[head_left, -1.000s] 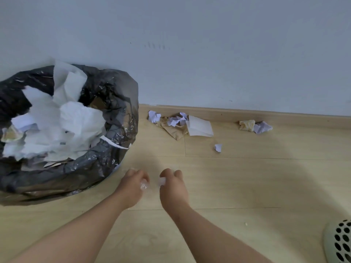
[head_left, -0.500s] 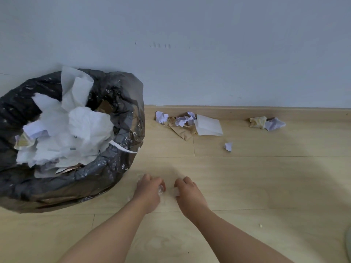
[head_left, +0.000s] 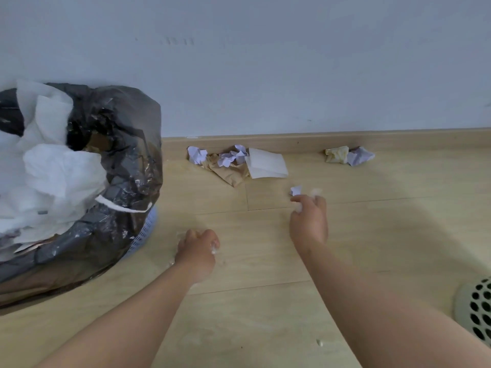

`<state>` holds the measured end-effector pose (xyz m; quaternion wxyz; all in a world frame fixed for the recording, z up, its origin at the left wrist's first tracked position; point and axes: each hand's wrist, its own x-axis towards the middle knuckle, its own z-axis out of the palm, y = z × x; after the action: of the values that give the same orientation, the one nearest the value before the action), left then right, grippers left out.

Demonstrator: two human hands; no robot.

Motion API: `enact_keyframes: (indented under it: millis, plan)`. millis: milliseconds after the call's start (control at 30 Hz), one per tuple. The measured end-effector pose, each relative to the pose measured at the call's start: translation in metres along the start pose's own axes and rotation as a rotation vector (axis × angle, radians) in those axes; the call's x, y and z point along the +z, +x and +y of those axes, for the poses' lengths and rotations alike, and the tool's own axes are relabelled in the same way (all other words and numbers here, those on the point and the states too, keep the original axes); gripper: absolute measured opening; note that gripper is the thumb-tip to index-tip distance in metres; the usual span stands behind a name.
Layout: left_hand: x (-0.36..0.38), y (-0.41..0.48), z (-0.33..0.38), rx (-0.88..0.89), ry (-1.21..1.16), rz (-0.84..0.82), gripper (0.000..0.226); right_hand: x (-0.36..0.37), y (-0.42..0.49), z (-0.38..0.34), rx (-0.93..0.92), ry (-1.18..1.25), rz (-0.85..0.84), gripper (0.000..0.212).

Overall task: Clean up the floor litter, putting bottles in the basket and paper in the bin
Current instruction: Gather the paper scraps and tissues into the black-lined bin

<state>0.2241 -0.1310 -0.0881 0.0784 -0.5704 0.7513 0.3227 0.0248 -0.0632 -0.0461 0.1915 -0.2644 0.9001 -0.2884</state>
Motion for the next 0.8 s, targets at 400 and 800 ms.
enact_keyframes:
  millis: [400,800]
  plan:
    - [-0.008,0.012,-0.004,0.045,-0.045,-0.128,0.034,0.02,0.015,0.015,-0.103,-0.306,-0.249,0.043]
    - [-0.001,-0.021,0.008,-0.004,-0.107,-0.006,0.028,0.023,-0.057,0.019,-0.02,-0.017,-0.28,0.026]
